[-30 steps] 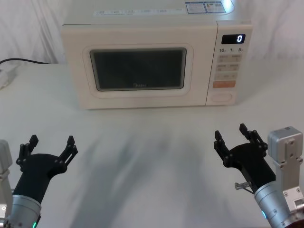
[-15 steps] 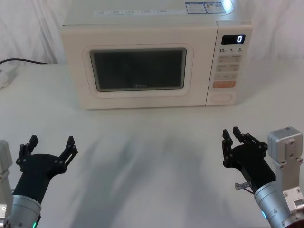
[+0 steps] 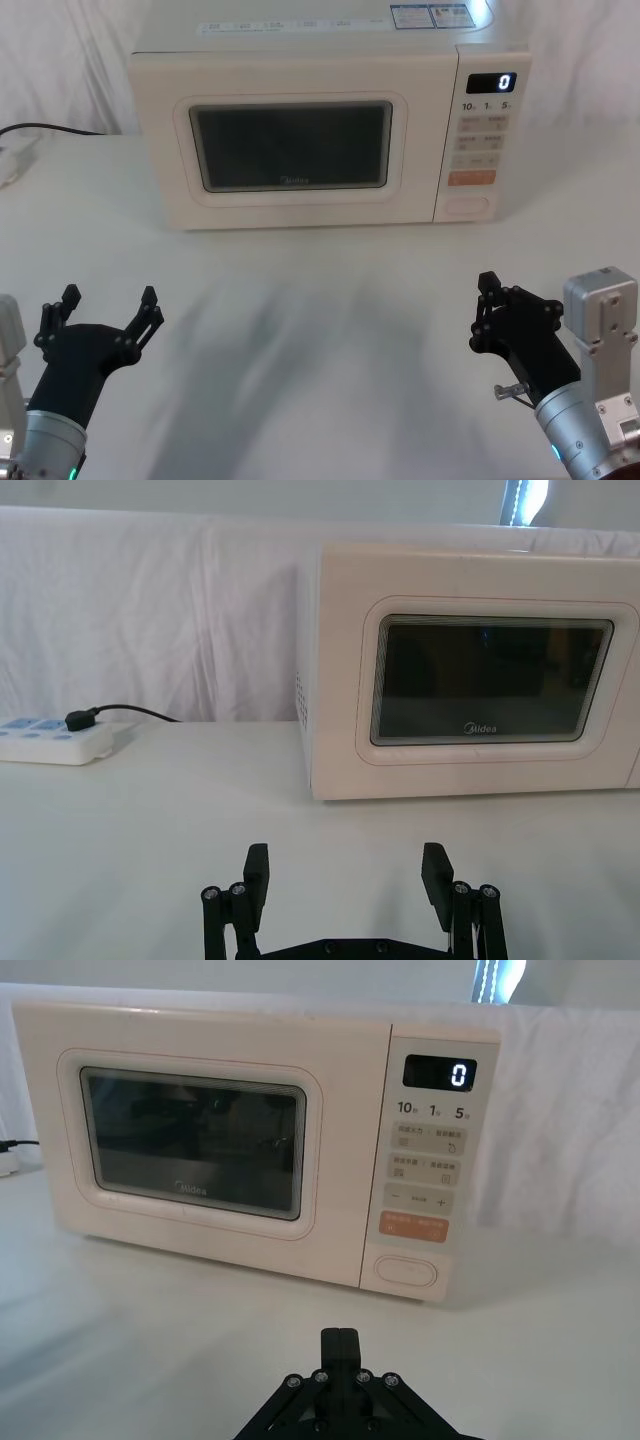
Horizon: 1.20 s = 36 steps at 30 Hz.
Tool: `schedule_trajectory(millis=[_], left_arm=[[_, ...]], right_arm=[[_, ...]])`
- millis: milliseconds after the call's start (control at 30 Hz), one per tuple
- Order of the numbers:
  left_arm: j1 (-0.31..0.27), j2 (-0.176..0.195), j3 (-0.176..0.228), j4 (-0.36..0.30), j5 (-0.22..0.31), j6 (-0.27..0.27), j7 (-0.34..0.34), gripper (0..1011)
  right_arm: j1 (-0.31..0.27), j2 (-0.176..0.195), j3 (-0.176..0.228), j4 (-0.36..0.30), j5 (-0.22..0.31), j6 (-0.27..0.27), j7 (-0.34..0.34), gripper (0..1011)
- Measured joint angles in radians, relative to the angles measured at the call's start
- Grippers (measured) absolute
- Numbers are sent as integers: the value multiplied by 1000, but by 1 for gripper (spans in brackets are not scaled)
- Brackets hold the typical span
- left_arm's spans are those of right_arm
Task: Press the button to open the microwave door with one hand; close the microwave door with the other hand.
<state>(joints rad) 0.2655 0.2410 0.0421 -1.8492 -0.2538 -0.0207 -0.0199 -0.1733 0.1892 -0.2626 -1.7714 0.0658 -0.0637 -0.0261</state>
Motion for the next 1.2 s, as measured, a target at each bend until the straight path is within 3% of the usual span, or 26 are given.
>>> schedule_trajectory(millis=[400,600,967,1200], left_arm=[[0,0,0,0,0,0,0,1001],[0,0,0,0,0,0,0,1001],[0,0,0,0,0,0,0,1001],[0,0,0,0,0,0,0,1001]], right_arm=[[0,0,0,0,0,0,1,0],[20,-20,25,22,7,17,27,0],[102,-60,60,78,36,100,88,0],[182,-87,75,169,32,114,115,0]])
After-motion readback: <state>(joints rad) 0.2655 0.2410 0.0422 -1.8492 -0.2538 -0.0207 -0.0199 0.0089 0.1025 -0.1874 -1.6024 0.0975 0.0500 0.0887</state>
